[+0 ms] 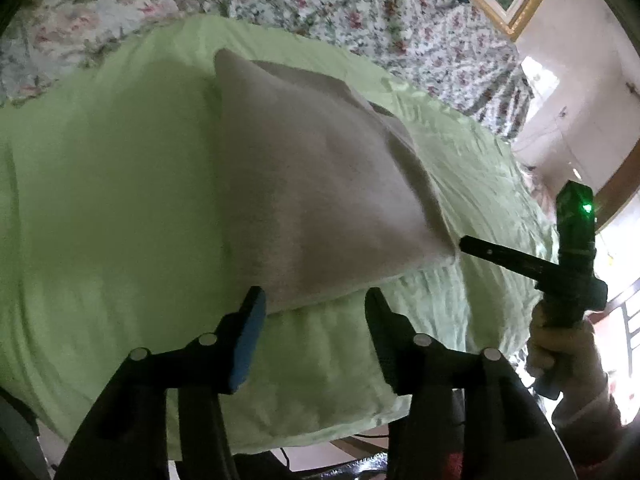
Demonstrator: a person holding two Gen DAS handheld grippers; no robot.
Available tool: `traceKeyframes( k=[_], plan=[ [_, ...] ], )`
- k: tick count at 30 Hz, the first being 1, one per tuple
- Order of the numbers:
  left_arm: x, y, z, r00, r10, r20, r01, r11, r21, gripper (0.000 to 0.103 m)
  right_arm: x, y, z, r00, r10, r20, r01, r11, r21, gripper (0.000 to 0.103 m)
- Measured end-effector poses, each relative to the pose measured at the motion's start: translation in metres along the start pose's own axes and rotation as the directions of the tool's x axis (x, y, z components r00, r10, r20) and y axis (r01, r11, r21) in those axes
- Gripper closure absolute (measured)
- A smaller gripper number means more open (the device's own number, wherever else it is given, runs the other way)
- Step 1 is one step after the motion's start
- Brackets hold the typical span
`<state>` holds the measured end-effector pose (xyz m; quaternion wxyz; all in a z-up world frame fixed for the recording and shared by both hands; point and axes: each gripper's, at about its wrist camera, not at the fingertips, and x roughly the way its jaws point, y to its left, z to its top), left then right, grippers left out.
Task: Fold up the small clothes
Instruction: 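Release the sweater and lift both grippers away from the bundle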
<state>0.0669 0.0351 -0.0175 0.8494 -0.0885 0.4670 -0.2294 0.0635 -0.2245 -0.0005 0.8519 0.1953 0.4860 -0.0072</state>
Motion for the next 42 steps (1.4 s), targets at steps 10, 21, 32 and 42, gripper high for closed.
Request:
traceKeyframes(
  k=[10, 21, 32, 42],
  plan=[
    [-0.001, 0.03, 0.017, 0.997, 0.069, 0.025, -0.066, 0.992, -0.107, 0.05, 0.004, 0.018, 0.027, 0.996, 0.075, 0.044, -0.075, 0.997, -0.003, 0.098],
    [0.007, 0.047, 0.025, 0.999, 0.032, 0.019, -0.028, 0.981, -0.19, 0.05, 0.039, 0.041, 0.018, 0.993, 0.113, -0.044, -0.115, 0.992, -0.049, 0.098],
    [0.048, 0.036, 0.017, 0.993, 0.088, -0.08, -0.099, 0.984, -0.148, 0.048, 0.049, 0.007, 0.018, 0.999, 0.005, -0.035, -0.006, 0.999, -0.048, 0.103],
    [0.04, 0.027, -0.003, 0.985, 0.147, -0.093, -0.153, 0.987, -0.059, 0.041, 0.03, 0.018, -0.002, 0.998, 0.015, -0.058, -0.021, 0.995, -0.102, 0.099]
  ],
)
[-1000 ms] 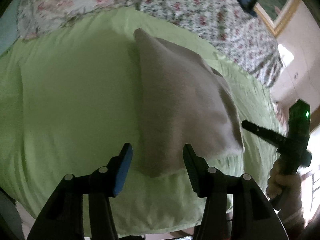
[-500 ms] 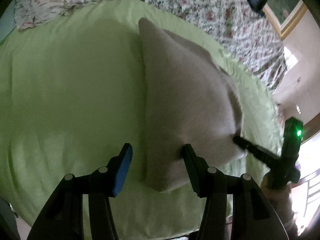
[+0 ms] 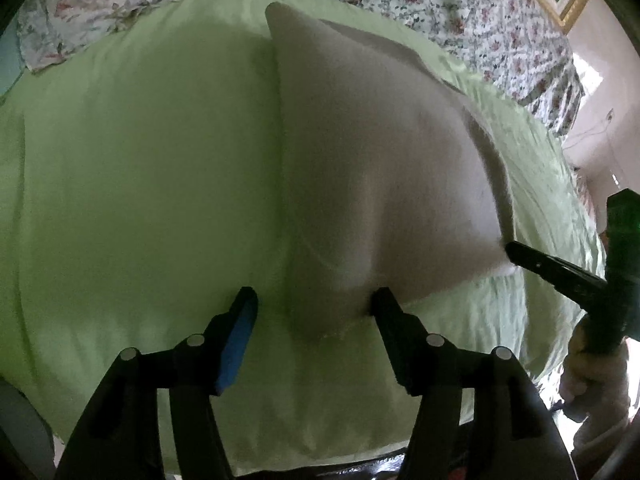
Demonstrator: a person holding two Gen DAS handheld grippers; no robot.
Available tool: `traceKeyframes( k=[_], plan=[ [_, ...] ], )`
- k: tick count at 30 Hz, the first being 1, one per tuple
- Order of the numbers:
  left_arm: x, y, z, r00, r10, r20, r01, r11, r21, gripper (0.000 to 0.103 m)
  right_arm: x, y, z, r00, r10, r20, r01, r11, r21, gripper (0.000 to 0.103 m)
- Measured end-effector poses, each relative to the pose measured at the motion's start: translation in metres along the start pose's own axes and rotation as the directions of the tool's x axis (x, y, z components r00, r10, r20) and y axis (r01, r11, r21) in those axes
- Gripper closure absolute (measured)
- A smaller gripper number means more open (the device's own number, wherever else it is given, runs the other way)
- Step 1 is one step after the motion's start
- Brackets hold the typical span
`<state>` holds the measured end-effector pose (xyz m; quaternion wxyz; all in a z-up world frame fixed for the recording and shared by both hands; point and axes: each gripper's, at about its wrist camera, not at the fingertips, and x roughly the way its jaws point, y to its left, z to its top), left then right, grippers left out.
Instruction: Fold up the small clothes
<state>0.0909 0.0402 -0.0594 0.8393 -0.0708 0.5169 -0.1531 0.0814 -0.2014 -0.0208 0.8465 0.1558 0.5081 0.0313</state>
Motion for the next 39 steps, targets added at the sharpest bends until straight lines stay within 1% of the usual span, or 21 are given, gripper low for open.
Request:
traceKeyframes(
  k=[5, 9, 11, 12, 13, 15, 16, 17, 20, 22, 24, 26, 28, 30, 31, 32, 34, 36, 39],
  plan=[
    [-0.012, -0.004, -0.011, 0.999, 0.036, 0.006, -0.036, 0.999, 0.038, 0.042, -0.016, 0.001, -0.012, 1.0, -0.01, -0.006, 0.01, 1.0, 0.017, 0.099],
    [-0.032, -0.002, -0.016, 0.999, 0.029, 0.031, -0.03, 0.998, 0.049, 0.041, -0.035, 0.002, -0.018, 1.0, -0.013, 0.017, 0.013, 1.0, 0.022, 0.097],
    [-0.043, -0.001, -0.018, 0.998, 0.032, 0.046, -0.035, 0.998, 0.053, 0.037, -0.044, 0.003, -0.021, 1.0, -0.009, 0.028, 0.009, 1.0, 0.027, 0.094],
    [-0.047, -0.003, -0.019, 0.998, 0.035, 0.053, -0.038, 0.998, 0.056, 0.035, -0.048, 0.005, -0.023, 0.999, -0.008, 0.034, 0.007, 1.0, 0.03, 0.085],
    [-0.053, -0.004, -0.021, 0.997, 0.04, 0.065, -0.044, 0.997, 0.062, 0.031, -0.052, 0.007, -0.025, 0.999, -0.005, 0.039, 0.003, 0.999, 0.034, 0.069],
    [-0.062, -0.009, -0.024, 0.995, 0.052, 0.083, -0.059, 0.995, 0.078, 0.025, -0.059, 0.011, -0.029, 0.999, 0.001, 0.051, -0.002, 1.0, 0.03, 0.055],
    [-0.064, -0.009, -0.024, 0.994, 0.059, 0.088, -0.067, 0.994, 0.085, 0.021, -0.063, 0.013, -0.032, 0.999, 0.001, 0.054, -0.002, 1.0, 0.02, 0.054],
    [-0.07, -0.012, -0.027, 0.992, 0.079, 0.097, -0.089, 0.992, 0.095, 0.018, -0.065, 0.016, -0.036, 0.999, 0.0, 0.053, -0.001, 1.0, 0.019, 0.054],
    [-0.08, -0.014, -0.031, 0.987, 0.121, 0.109, -0.133, 0.984, 0.114, 0.015, -0.069, 0.021, -0.044, 0.999, 0.018, 0.034, -0.019, 1.0, 0.01, 0.042],
    [-0.084, -0.016, -0.034, 0.984, 0.138, 0.117, -0.152, 0.98, 0.125, 0.014, -0.071, 0.023, -0.048, 0.999, 0.023, 0.026, -0.023, 1.0, -0.001, 0.032],
    [-0.087, -0.015, -0.034, 0.981, 0.152, 0.124, -0.168, 0.977, 0.134, 0.014, -0.074, 0.023, -0.052, 0.999, 0.031, 0.018, -0.031, 0.999, -0.007, 0.026],
    [-0.091, -0.019, -0.037, 0.979, 0.17, 0.111, -0.186, 0.97, 0.158, 0.014, -0.079, 0.023, -0.053, 0.999, 0.044, 0.013, -0.044, 0.999, -0.01, 0.021],
    [-0.095, -0.024, -0.037, 0.976, 0.186, 0.115, -0.205, 0.961, 0.184, 0.013, -0.085, 0.024, -0.053, 0.998, 0.056, 0.012, -0.056, 0.998, -0.019, 0.015],
    [-0.101, -0.029, -0.039, 0.973, 0.194, 0.123, -0.217, 0.954, 0.208, 0.012, -0.095, 0.026, -0.053, 0.998, 0.059, 0.018, -0.059, 0.998, -0.036, 0.012],
    [-0.108, -0.032, -0.041, 0.972, 0.193, 0.137, -0.22, 0.95, 0.223, 0.007, -0.1, 0.028, -0.054, 0.998, 0.058, 0.023, -0.057, 0.997, -0.043, 0.01],
    [-0.113, -0.034, -0.042, 0.97, 0.191, 0.148, -0.222, 0.947, 0.232, 0.0, -0.107, 0.03, -0.054, 0.998, 0.058, 0.033, -0.056, 0.997, -0.056, 0.009],
    [-0.117, -0.038, -0.042, 0.97, 0.185, 0.157, -0.219, 0.945, 0.243, 0.001, -0.115, 0.032, -0.053, 0.997, 0.06, 0.051, -0.056, 0.995, -0.078, 0.002],
    [-0.115, -0.038, -0.041, 0.97, 0.185, 0.156, -0.219, 0.944, 0.246, 0.001, -0.12, 0.036, -0.054, 0.996, 0.053, 0.065, -0.046, 0.993, -0.106, 0.001],
    [-0.103, -0.038, -0.038, 0.965, 0.22, 0.14, -0.248, 0.94, 0.236, 0.001, -0.113, 0.039, -0.055, 0.998, 0.033, 0.056, -0.025, 0.991, -0.132, 0.001]
  ],
)
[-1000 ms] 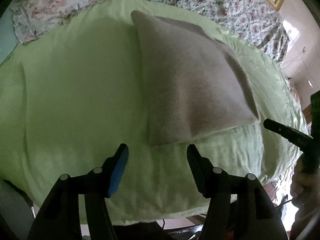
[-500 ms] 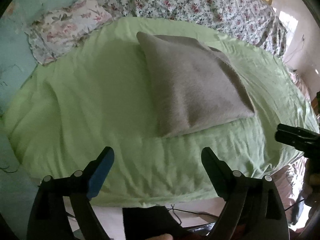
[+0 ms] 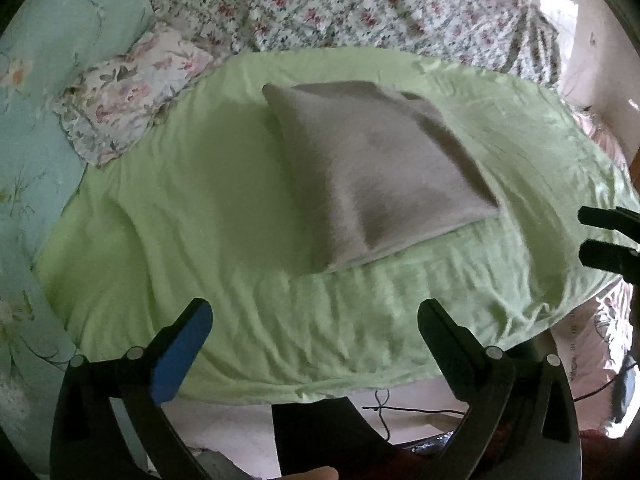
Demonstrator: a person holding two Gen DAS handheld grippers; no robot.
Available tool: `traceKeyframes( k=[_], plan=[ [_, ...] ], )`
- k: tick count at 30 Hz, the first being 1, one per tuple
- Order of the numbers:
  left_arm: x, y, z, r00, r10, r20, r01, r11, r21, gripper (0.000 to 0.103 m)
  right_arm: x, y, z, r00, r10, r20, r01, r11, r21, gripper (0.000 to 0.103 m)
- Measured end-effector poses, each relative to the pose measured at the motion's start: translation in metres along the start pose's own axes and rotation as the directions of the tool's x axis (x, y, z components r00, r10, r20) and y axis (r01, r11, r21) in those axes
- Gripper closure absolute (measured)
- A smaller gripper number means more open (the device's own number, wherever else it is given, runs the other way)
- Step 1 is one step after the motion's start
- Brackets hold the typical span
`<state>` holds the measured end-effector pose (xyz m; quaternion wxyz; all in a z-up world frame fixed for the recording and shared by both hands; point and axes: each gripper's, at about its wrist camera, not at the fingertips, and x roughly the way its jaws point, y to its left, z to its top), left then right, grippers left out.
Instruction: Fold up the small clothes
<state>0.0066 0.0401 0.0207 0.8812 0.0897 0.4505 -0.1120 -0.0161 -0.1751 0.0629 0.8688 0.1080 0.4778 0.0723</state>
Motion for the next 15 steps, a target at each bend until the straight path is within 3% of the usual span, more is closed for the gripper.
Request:
traceKeyframes(
  k=[8, 15],
  plan=[
    [0.026, -0.001, 0.005, 0.999, 0.038, -0.014, -0.039, 0.999, -0.022, 0.001, 0.039, -0.005, -0.003, 0.999, 0.016, -0.04, -0.015, 1.0, 0.013, 0.001],
    [0.026, -0.003, 0.02, 0.999, 0.044, 0.014, -0.044, 0.999, -0.032, 0.001, 0.054, -0.013, 0.01, 0.999, 0.021, -0.026, -0.019, 0.997, 0.071, 0.001]
  ],
)
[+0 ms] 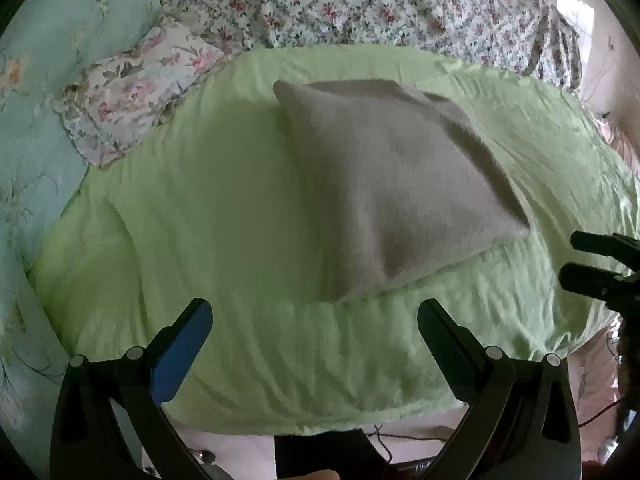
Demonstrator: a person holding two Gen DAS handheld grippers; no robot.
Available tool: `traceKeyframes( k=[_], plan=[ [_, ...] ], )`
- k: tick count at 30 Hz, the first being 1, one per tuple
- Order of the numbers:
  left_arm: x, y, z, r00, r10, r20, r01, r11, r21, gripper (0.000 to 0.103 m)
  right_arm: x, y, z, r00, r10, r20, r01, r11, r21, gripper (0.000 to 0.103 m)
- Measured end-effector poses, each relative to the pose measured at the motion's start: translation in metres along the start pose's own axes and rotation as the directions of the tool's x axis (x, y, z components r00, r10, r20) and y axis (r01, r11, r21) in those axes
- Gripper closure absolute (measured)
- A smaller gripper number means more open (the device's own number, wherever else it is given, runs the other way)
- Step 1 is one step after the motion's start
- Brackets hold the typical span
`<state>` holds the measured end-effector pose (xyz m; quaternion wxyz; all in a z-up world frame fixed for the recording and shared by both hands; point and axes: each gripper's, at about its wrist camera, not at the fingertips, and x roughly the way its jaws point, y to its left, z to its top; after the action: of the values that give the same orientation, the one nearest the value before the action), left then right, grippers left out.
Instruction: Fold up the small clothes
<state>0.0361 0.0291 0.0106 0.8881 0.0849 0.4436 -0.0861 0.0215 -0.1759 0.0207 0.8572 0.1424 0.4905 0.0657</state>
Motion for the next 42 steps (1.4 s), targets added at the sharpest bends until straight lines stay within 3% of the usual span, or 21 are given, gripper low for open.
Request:
traceKeyframes(
  k=[16, 42],
  plan=[
    [0.001, -0.018, 0.025, 0.997, 0.076, 0.018, -0.077, 0.995, 0.068, 0.001, 0.007, 0.003, 0.021, 1.0, -0.023, -0.005, 0.022, 0.998, -0.054, 0.001],
    [0.025, -0.011, 0.054, 0.995, 0.098, 0.026, -0.099, 0.994, 0.051, 0.0, 0.028, 0.009, 0.067, 1.0, -0.023, 0.011, 0.024, 0.994, -0.108, 0.001]
  ],
)
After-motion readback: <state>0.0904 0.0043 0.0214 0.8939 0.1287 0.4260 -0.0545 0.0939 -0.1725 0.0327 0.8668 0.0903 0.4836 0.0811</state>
